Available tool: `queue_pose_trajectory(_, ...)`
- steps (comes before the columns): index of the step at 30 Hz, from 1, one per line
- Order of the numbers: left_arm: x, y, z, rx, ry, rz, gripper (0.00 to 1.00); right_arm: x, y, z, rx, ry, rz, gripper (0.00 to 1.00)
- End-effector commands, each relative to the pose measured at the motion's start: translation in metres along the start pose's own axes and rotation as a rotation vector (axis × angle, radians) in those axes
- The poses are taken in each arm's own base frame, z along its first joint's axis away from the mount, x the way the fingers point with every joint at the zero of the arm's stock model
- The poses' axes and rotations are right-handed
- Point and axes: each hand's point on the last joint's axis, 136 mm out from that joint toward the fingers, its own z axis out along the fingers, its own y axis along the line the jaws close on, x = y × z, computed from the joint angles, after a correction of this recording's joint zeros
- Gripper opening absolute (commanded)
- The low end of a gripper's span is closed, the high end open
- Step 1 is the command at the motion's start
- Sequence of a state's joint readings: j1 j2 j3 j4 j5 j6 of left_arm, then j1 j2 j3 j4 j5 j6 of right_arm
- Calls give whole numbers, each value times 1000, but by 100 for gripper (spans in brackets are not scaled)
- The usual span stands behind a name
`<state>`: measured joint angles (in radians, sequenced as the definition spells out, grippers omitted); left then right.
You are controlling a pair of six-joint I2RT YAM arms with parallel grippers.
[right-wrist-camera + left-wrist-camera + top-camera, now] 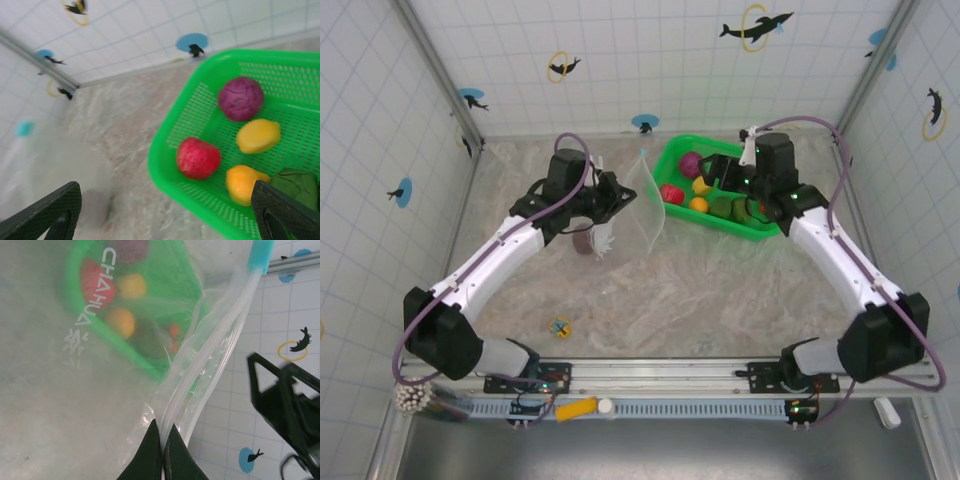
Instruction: Place the food in the zip-top bag and seal the zipper
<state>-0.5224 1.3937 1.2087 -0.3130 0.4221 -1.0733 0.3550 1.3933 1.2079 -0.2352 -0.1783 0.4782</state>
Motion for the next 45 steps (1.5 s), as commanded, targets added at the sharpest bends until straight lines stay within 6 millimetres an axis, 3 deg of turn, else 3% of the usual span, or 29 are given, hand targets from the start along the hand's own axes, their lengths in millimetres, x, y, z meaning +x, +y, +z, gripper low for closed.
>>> queue_pose_trajectory(1, -5, -22, -7, 71, -1, 39, 0, 0, -27, 41, 41, -1, 43, 91)
queue_pose_trajectory(8, -6, -35, -9, 139, -11, 18, 0, 6, -84, 128, 128, 72, 157, 91)
queue_pose_trajectory(11, -5, -34, -6, 160, -4, -9, 0, 8, -99, 160, 138, 80, 197, 92)
queue_pose_trajectory(15, 0, -27, 2, 153, 35, -29, 0, 11, -107, 196, 108, 83, 235, 94)
queue_pose_trajectory(24, 7, -12, 12, 126, 68, -33, 0, 20, -120, 252, 66, 101, 279, 91)
queue_pose_trajectory(31, 7, -4, 18, 107, 71, -33, 0, 36, -139, 273, 85, 118, 321, 85)
queue_pose_trajectory(36, 8, -2, 19, 104, 72, -34, 0, 42, -144, 275, 83, 130, 315, 71)
queue_pose_trajectory(42, 7, -2, 17, 99, 65, -28, 0, 28, -130, 251, 61, 101, 274, 66)
queue_pose_trajectory(44, 7, 0, 16, 92, 57, -27, 0, 18, -123, 242, 34, 68, 251, 66)
queue_pose_trajectory(45, 7, 1, 15, 89, 54, -28, 0, 2, -109, 229, 0, 39, 235, 66)
